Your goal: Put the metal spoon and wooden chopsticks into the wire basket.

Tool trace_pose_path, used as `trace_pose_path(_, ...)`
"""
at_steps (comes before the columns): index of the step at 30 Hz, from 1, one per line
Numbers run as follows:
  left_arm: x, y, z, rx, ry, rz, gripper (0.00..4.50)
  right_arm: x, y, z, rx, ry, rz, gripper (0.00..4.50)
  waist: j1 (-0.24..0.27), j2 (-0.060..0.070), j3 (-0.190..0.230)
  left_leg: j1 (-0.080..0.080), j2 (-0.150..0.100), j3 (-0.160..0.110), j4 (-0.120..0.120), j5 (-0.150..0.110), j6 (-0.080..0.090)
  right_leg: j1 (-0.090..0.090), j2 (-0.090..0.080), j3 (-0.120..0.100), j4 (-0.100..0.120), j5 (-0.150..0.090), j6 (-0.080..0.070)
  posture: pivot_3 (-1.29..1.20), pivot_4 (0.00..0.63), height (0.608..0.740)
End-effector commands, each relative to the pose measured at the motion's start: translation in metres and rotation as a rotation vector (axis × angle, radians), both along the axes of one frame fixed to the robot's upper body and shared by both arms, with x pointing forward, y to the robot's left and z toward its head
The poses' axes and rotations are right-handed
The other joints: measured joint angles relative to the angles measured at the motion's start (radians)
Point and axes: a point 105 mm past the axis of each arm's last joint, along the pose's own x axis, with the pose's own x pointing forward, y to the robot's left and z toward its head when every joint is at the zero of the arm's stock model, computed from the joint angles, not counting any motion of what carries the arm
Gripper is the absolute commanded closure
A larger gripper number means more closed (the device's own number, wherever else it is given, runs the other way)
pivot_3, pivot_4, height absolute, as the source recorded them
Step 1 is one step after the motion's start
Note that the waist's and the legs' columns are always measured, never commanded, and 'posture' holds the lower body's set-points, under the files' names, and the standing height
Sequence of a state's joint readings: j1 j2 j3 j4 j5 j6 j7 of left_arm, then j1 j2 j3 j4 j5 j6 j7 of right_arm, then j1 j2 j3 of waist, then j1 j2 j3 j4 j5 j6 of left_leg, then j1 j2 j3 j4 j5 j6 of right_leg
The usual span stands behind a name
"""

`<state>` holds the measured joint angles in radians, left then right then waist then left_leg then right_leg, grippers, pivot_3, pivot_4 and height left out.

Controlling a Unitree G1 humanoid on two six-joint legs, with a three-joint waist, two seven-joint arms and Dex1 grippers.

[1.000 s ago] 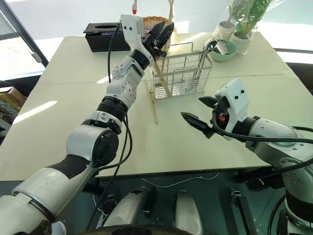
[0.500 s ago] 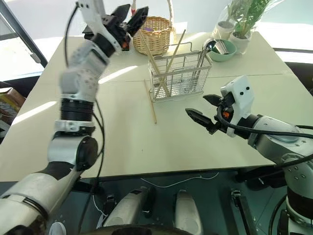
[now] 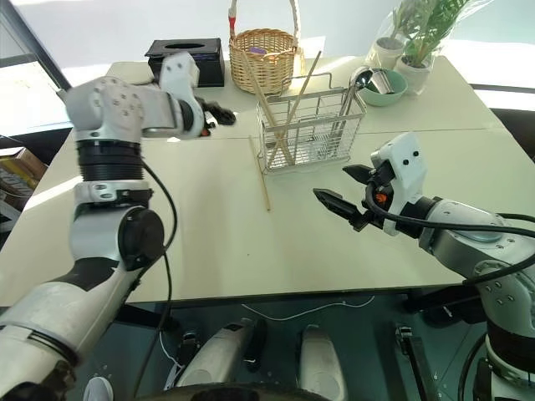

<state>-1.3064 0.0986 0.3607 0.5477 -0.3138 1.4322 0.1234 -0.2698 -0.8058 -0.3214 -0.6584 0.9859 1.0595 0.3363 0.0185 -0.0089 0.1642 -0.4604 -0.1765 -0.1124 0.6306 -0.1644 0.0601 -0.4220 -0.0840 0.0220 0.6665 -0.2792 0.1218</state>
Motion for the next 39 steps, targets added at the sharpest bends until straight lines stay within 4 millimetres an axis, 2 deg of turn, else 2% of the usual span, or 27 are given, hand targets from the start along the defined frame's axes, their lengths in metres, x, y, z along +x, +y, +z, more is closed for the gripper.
trace_pose_path(1,-0.004,-0.013,0.000,0.060,0.026,-0.021,0.79,-0.001,0.001,0.010,0.006,-0.054,-0.003,0.45,-0.003,0.000,0.000,0.000,0.000,0.000,0.000,0.000,0.000,0.000,0.000,0.000,0.000,0.000,0.000,0.00,0.150,0.734)
trace_pose_path(9,-0.012,-0.036,-0.039,0.173,0.141,-0.055,0.79,-0.005,0.003,0.007,0.019,-0.064,-0.022,0.45,-0.004,0.000,0.000,-0.001,0.000,0.000,-0.002,0.000,0.000,-0.001,0.000,0.001,0.000,0.000,0.000,0.00,0.150,0.734)
trace_pose_path(16,-0.013,-0.051,-0.063,0.153,0.204,-0.053,0.79,-0.012,0.010,0.004,0.037,-0.062,-0.019,0.45,-0.002,0.000,0.000,-0.001,0.000,0.001,-0.001,0.000,0.000,-0.001,0.000,0.001,0.000,0.000,0.000,0.00,0.150,0.734)
trace_pose_path(26,-0.006,-0.060,-0.081,0.108,0.228,0.019,0.79,-0.016,0.012,0.002,0.044,-0.051,-0.013,0.45,0.022,0.001,-0.001,0.003,0.000,0.001,0.000,0.000,0.000,0.000,-0.001,0.001,0.000,0.000,0.000,0.00,0.150,0.734)
trace_pose_path(29,-0.008,-0.064,-0.083,0.114,0.239,0.005,1.65,-0.016,0.012,0.003,0.042,-0.051,-0.011,0.45,0.023,0.001,-0.002,0.004,0.000,0.001,0.000,0.000,0.000,0.001,-0.002,0.000,-0.001,0.000,0.001,0.00,0.150,0.734)
trace_pose_path(34,-0.006,-0.063,-0.080,0.150,0.223,0.006,4.10,-0.015,0.012,0.004,0.054,-0.057,-0.008,0.45,0.025,0.001,-0.002,0.005,0.000,0.001,-0.001,0.000,0.000,0.002,-0.002,0.000,-0.001,0.000,0.001,0.00,0.150,0.734)
trace_pose_path(35,-0.005,-0.061,-0.080,0.157,0.220,0.008,4.45,-0.015,0.013,0.004,0.057,-0.058,-0.008,0.45,0.026,0.001,-0.002,0.005,0.000,0.001,-0.001,0.000,0.000,0.002,-0.002,0.000,-0.001,0.000,0.001,0.00,0.150,0.734)
trace_pose_path(39,-0.003,-0.051,-0.078,0.177,0.220,0.031,4.45,-0.015,0.013,0.005,0.062,-0.059,-0.008,0.45,0.024,0.001,-0.002,0.005,-0.001,0.002,-0.001,-0.001,0.000,0.003,-0.002,0.000,-0.002,0.000,0.001,0.00,0.150,0.734)
